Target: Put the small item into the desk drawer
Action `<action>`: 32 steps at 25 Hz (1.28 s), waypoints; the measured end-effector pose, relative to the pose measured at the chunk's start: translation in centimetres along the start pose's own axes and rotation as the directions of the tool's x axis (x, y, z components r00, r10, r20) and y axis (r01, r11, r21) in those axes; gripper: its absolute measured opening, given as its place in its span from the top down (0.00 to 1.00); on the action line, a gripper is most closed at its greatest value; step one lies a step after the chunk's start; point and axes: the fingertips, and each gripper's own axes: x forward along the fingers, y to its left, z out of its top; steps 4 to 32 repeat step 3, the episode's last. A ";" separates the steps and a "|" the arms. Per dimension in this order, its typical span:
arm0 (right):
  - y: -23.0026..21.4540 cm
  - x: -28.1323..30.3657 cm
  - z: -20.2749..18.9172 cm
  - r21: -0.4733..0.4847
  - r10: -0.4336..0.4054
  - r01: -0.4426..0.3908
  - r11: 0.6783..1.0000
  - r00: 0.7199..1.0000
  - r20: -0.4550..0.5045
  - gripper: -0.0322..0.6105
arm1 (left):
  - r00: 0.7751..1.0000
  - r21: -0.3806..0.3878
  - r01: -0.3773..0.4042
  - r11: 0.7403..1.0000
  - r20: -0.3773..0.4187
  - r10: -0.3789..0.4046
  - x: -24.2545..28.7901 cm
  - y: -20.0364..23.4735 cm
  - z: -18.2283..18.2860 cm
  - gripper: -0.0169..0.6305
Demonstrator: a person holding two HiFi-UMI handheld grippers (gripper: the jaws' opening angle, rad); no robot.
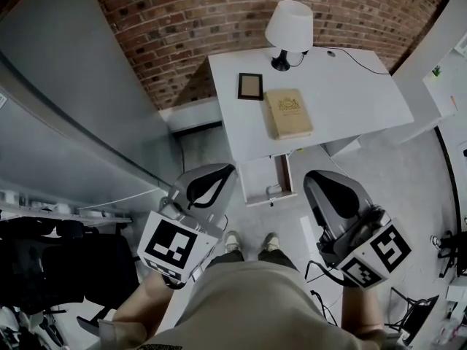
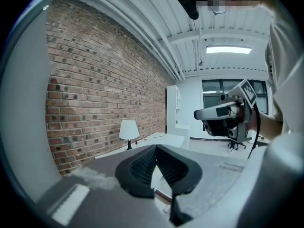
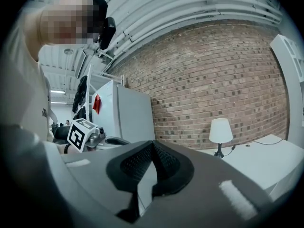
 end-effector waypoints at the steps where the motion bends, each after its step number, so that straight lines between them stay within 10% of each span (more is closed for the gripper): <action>1: -0.1 0.2 -0.2 0.000 -0.001 0.001 1.000 1.000 -0.003 0.95 | 1.000 0.000 -0.001 1.000 -0.002 0.001 0.1 0.1 -0.2 0.97; 32: -0.2 0.5 -0.6 0.001 -0.003 0.003 1.000 1.000 -0.009 0.95 | 1.000 -0.003 -0.003 1.000 -0.006 0.003 0.2 0.4 -0.5 0.97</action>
